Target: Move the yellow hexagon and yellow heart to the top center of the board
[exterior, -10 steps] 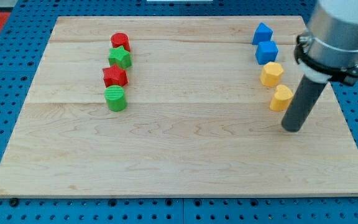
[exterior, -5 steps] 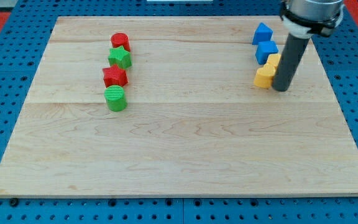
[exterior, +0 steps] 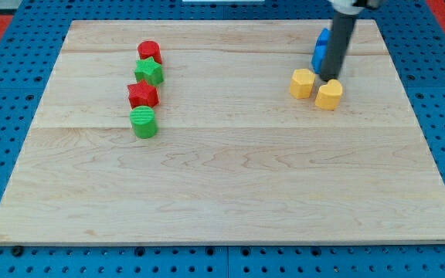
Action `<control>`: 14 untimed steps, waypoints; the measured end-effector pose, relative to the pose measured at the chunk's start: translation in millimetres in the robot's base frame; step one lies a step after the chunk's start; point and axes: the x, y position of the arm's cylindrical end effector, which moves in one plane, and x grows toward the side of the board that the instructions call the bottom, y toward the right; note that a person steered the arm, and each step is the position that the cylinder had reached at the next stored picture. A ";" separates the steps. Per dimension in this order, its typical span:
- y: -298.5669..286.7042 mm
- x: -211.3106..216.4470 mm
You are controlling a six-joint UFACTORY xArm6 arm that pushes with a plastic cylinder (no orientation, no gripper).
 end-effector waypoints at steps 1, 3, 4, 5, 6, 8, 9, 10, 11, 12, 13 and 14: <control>51.9 9.3; -2.8 40.4; -63.3 39.0; -32.9 41.5; -23.2 65.0; -62.6 109.3; -79.4 72.7; -88.3 42.4; -79.1 19.6; -69.4 -7.2; -118.3 -19.3; -117.8 -20.0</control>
